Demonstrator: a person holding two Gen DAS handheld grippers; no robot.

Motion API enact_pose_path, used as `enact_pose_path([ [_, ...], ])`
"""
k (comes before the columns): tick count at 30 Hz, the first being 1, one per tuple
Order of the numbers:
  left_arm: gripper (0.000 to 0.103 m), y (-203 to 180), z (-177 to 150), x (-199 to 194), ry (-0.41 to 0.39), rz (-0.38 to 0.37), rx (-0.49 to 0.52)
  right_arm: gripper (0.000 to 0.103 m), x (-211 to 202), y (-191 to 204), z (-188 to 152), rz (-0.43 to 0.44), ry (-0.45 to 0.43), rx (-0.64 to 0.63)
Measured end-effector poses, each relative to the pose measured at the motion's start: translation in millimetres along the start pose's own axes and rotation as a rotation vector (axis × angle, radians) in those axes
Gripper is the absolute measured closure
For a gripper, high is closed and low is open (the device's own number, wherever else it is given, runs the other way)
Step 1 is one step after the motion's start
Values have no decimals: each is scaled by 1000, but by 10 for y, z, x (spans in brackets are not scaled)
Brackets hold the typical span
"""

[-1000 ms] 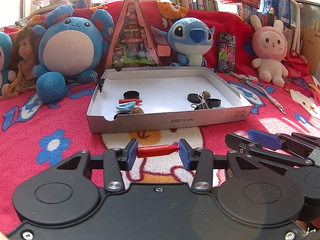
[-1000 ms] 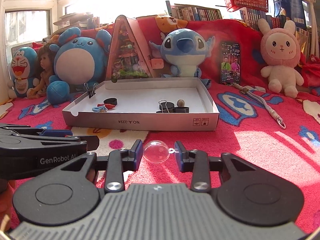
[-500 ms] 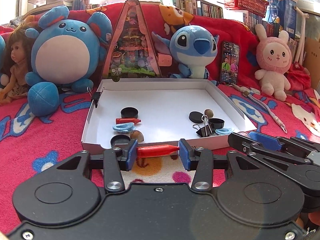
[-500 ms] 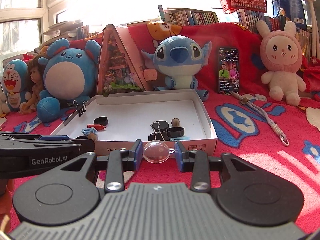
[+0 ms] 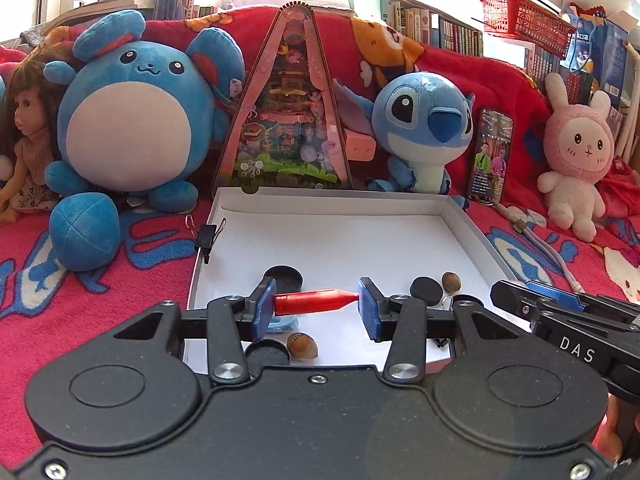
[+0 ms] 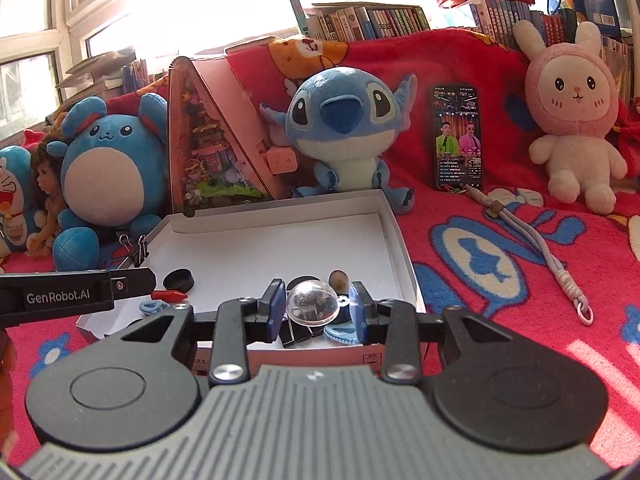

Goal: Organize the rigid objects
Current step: 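Carry the red crayon in the left gripper and the clear ball in the right gripper over the box, then open the left gripper to drop the crayon while the right gripper releases the clear ball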

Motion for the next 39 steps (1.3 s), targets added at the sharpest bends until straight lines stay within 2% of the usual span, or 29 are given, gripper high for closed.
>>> enact_pose_path([
  [10,61,78,214,347,17,13,-9,62,307,47,305,13,43,-20],
  [15,61,168,259,552,36,39,-51,62,533,26,398,14,102,17],
  [22,61,309,363,843,103,48,-108,62,853,-16,439,26,196,91],
  [31,61,360,356,1065,135,103,-112,62,1073,81,437,11,225,64],
  [39,61,339,315,1162,140,111,-100,62,1221,117,369,-7,246,62],
])
Point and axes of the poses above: each gripper's, at about its wrist camera, not at the fingertips, and x roughly the way its jaws point, y to its left, z to its top, the point moved 3 cm from there along x, roughly the way its jaws point, and after that the axes turned 8 degrees about -z, right-handed, at the moved point
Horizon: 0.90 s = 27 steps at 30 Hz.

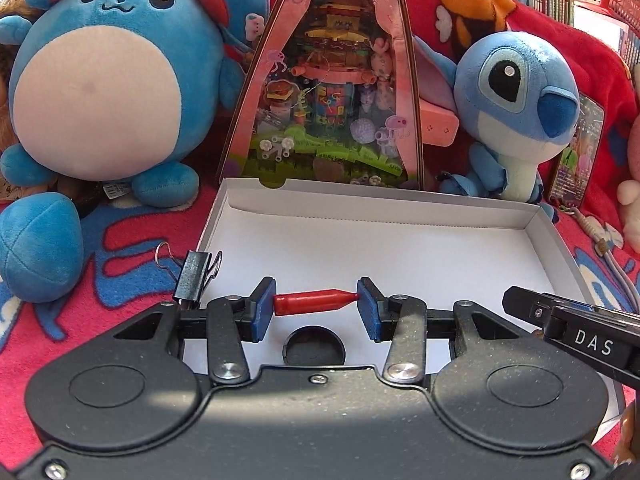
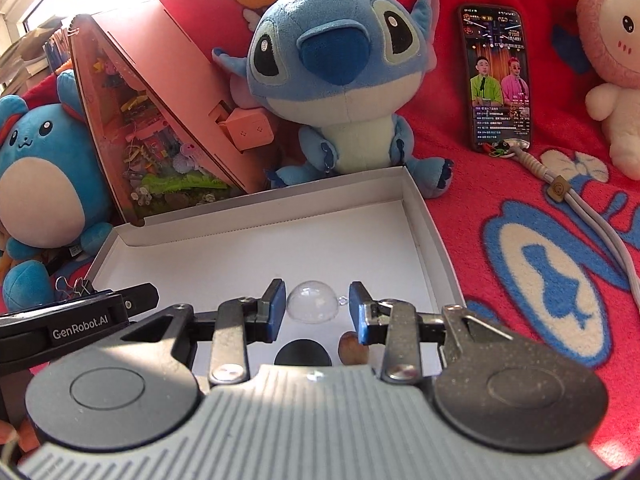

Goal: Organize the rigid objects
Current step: 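Open the left gripper to drop the crayon while the right gripper releases the clear ball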

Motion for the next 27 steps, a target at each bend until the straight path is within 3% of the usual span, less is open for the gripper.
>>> enact_pose_path([
  [27,60,-9,-41,117,2,1,52,61,122,3,1,-20,-4,4],
])
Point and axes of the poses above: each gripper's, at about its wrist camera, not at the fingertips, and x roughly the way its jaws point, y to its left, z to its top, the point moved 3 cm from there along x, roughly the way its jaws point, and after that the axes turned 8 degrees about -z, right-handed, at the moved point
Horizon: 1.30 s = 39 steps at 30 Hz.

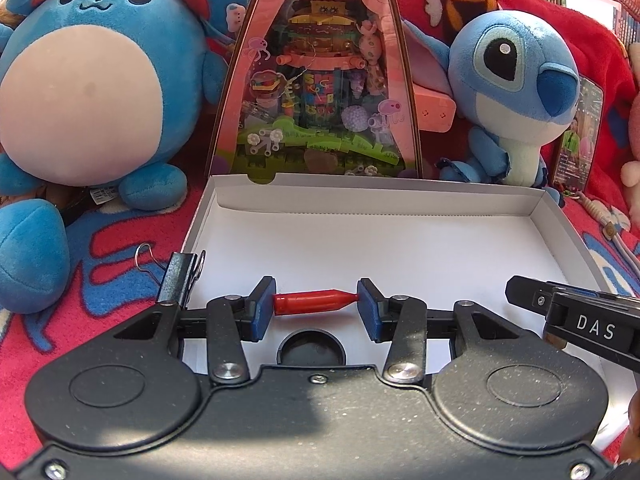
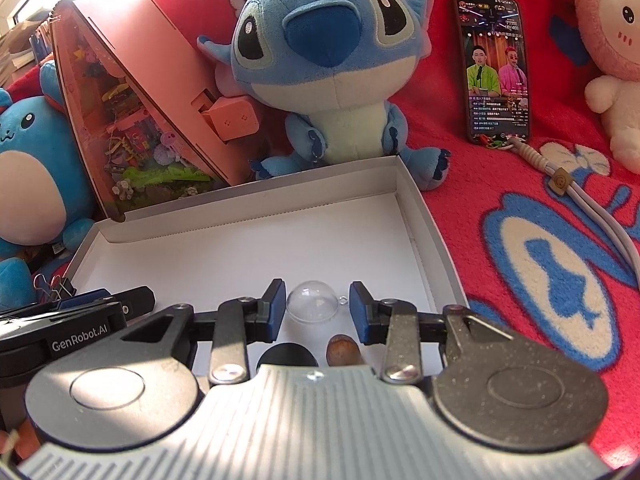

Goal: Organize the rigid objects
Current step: 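Open the left gripper to drop the crayon while the right gripper releases the clear ball, then withdraw both open grippers away from the box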

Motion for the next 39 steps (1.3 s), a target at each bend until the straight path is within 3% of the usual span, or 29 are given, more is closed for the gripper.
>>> enact_pose_path([
  [9,59,-12,0,3,-1,1,15,60,8,1,2,2,-6,8],
  [11,57,-12,-1,0,-1,-1,16,51,7,-4,3,7,-7,15],
  [16,33,-3,-16,-65,-33,-14,13,42,-17,-39,-13,20,-12,45],
  [19,25,-4,-6,-134,-54,-29,15,37,-43,-61,-29,30,-20,52],
  [24,21,-14,-13,-259,-73,-35,27,30,-128,-71,-55,59,-41,53],
  [26,20,-20,-29,-311,-79,-28,33,19,-183,-63,-61,52,-63,46],
  [39,18,-45,-315,-896,-131,-81,42,11,-693,-230,-250,35,-173,-21],
])
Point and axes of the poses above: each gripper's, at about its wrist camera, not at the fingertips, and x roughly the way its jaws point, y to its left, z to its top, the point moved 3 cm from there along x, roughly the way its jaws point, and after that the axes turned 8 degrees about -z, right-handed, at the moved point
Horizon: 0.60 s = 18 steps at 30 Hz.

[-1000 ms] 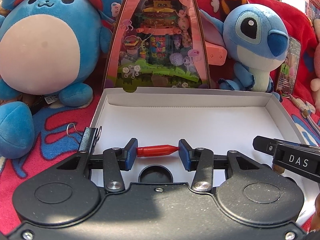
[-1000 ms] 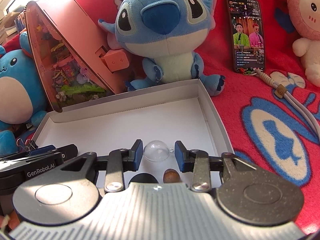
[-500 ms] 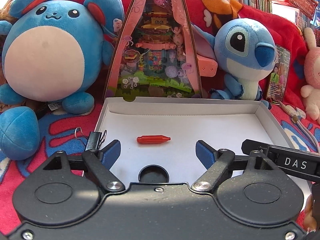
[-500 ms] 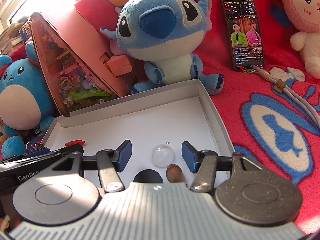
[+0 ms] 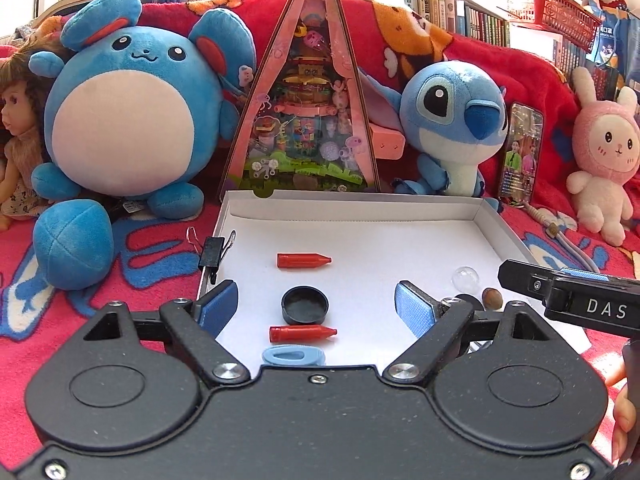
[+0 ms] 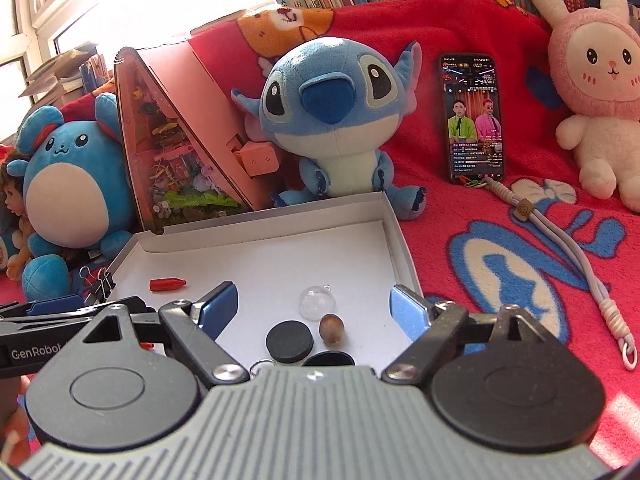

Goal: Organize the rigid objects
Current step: 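Withdraw both open grippers away from the box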

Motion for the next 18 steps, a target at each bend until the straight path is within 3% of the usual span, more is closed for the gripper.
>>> enact_pose_path([
  [6,17,-86,-153,-248,-19,19,53,10,-254,-75,-104,-16,-34,-16],
  [18,17,-147,-667,-605,-6,21,55,6,-663,-36,-543,-25,-68,-73],
])
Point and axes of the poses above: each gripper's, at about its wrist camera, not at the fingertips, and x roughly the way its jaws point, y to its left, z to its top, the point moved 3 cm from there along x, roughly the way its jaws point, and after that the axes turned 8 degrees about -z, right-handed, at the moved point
